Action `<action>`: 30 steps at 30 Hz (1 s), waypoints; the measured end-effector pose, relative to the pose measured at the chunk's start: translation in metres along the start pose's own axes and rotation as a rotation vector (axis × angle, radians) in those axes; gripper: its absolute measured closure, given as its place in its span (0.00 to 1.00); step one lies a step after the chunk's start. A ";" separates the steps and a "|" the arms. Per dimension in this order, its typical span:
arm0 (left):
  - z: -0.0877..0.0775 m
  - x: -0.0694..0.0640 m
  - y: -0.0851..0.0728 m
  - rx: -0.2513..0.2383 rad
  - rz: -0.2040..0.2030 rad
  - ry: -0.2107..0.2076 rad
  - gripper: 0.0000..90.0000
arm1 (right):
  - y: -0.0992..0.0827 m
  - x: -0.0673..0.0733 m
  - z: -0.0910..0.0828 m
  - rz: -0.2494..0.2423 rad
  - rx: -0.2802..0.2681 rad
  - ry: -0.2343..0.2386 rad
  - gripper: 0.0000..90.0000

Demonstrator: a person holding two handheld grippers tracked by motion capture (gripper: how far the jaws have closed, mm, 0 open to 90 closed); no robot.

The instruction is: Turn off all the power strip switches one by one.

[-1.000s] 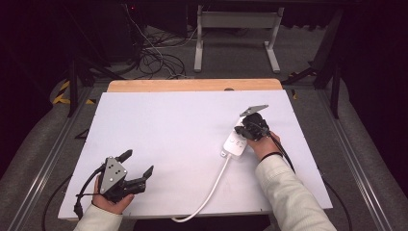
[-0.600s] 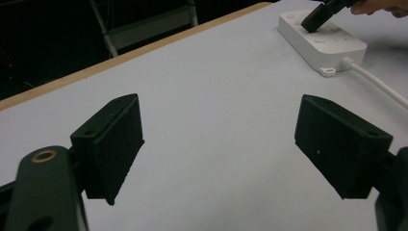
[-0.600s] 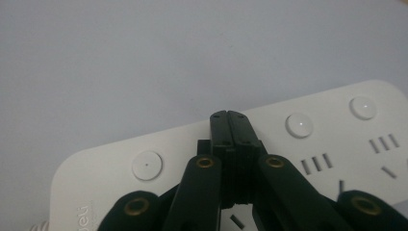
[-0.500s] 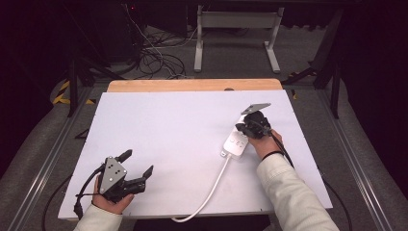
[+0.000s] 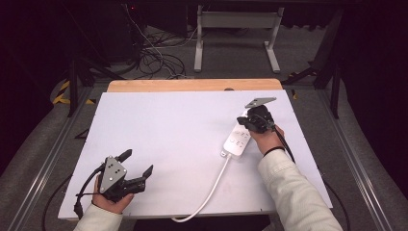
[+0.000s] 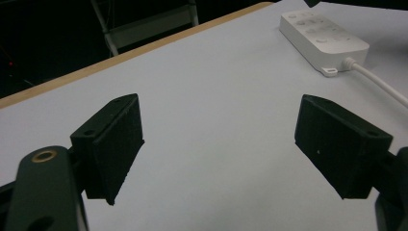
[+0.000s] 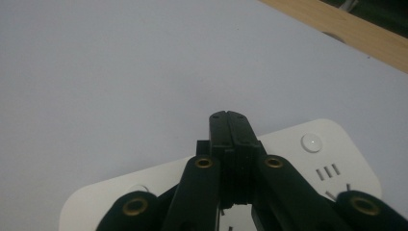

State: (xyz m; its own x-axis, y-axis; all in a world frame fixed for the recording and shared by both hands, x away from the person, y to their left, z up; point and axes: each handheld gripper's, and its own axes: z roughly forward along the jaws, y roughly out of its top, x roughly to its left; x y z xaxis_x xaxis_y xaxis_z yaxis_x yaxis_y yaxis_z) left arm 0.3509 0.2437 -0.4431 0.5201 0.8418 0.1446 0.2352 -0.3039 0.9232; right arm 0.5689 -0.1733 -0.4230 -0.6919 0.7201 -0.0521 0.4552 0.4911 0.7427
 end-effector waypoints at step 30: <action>0.001 0.002 0.000 0.003 0.003 0.004 0.20 | -0.009 -0.024 0.028 0.057 0.082 -0.030 1.00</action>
State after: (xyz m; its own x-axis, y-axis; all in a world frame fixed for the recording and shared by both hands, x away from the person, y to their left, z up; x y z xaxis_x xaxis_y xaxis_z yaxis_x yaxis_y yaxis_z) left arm 0.3522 0.2449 -0.4434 0.5174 0.8427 0.1489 0.2358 -0.3077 0.9218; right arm 0.5975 -0.1814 -0.4470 -0.6473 0.7616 -0.0321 0.5387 0.4868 0.6876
